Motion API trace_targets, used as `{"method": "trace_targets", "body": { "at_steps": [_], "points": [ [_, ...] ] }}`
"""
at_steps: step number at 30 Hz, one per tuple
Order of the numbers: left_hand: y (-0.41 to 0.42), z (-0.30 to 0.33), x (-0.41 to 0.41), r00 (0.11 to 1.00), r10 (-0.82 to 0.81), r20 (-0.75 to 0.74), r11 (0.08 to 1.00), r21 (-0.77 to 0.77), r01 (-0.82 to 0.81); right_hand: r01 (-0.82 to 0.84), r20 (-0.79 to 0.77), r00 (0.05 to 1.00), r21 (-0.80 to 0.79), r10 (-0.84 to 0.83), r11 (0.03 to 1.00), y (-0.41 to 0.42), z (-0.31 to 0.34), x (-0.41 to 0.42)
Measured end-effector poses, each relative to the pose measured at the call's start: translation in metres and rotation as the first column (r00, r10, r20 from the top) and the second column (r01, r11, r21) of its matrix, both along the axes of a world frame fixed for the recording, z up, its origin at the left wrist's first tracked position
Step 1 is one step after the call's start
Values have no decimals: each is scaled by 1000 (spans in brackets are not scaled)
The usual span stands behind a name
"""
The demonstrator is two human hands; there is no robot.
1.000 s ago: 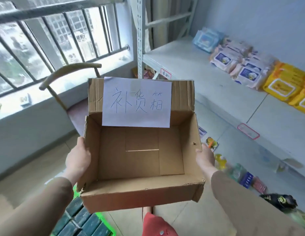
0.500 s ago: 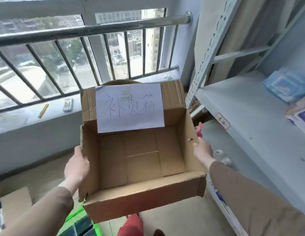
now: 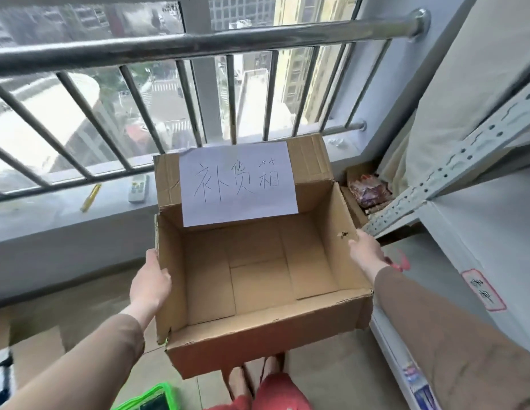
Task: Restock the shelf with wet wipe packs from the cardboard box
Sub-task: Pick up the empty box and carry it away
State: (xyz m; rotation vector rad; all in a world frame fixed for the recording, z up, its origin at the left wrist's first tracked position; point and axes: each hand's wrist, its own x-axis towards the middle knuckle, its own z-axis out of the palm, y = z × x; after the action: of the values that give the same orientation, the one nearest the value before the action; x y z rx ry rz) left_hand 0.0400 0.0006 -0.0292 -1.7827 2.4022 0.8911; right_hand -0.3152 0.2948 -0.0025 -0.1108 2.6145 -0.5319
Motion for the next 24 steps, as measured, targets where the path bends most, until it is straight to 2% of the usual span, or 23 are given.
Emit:
{"method": "trace_targets", "body": {
  "at_steps": [8, 17, 24],
  "points": [
    [-30, -39, -36, 997, 78, 7, 990, 113, -78, -120, 14, 993, 36, 119, 992, -46, -45, -55],
    [-52, -84, -64, 988, 141, 68, 969, 195, -151, -35, 120, 992, -23, 37, 999, -81, -92, -84],
    [-71, -97, -75, 989, 107, 102, 969, 212, -126, -111, 113, 987, -2, 111, 994, -87, -102, -93]
  ]
}}
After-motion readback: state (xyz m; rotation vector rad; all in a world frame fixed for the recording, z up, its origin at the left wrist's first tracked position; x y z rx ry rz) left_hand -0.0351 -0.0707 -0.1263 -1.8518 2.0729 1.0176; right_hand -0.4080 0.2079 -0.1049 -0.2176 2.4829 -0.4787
